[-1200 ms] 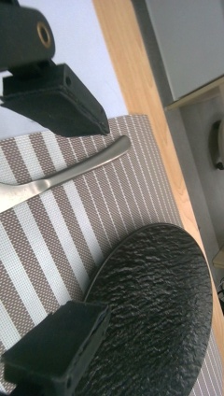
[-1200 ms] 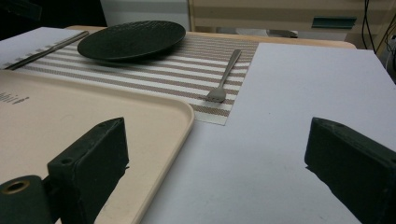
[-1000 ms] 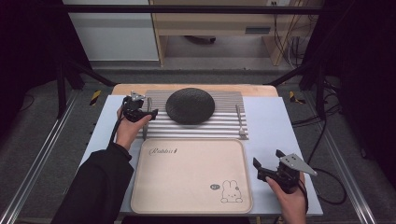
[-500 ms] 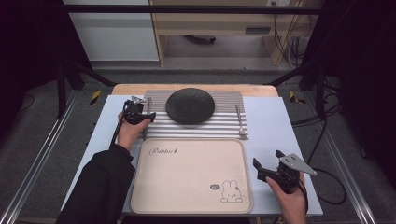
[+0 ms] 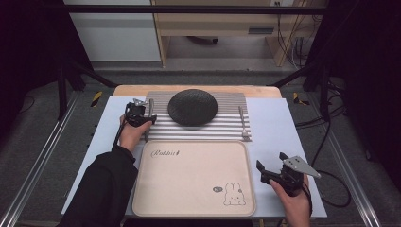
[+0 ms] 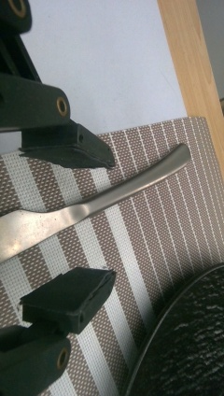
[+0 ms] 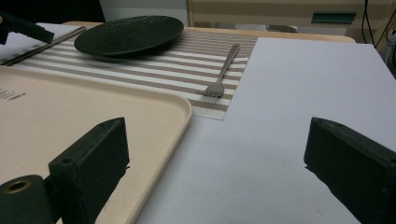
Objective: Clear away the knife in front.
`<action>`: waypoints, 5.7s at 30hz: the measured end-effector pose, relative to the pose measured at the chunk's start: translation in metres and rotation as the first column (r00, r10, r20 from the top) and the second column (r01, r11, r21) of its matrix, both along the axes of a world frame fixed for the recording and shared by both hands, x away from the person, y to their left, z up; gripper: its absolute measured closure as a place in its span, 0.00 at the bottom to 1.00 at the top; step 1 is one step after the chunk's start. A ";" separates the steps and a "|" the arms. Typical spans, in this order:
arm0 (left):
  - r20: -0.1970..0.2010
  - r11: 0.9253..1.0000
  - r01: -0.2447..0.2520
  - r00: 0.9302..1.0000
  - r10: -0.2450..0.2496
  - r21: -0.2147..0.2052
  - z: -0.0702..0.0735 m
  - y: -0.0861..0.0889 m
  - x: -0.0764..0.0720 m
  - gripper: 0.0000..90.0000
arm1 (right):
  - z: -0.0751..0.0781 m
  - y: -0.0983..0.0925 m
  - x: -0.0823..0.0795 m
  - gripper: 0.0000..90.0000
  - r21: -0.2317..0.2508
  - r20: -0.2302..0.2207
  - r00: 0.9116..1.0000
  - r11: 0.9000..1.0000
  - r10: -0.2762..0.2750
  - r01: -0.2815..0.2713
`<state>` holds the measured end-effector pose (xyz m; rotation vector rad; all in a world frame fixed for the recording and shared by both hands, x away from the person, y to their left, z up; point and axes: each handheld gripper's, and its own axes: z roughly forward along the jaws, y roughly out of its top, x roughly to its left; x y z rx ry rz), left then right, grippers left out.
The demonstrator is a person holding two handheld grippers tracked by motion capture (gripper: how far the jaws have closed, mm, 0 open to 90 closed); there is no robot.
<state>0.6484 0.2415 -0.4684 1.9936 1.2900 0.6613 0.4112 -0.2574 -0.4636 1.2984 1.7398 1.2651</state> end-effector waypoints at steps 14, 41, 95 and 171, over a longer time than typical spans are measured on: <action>-0.009 1.000 -0.005 1.000 0.005 0.017 -0.006 -0.002 0.002 0.55 | 0.000 0.000 0.000 0.07 0.004 -0.002 1.000 1.000 -0.001 0.001; -0.012 1.000 0.017 1.000 -0.016 0.023 -0.009 0.002 0.004 0.83 | 0.000 -0.001 -0.001 0.08 0.015 -0.006 1.000 1.000 0.002 -0.002; 0.045 0.999 -0.034 0.998 0.035 -0.028 0.008 -0.003 -0.005 0.89 | -0.003 -0.002 0.001 0.08 0.016 -0.021 1.000 1.000 0.001 -0.001; 0.005 0.948 0.307 0.952 -0.307 -0.081 0.013 -0.073 -0.216 1.00 | -0.002 0.007 0.000 0.08 -0.013 -0.029 0.999 0.999 0.031 -0.032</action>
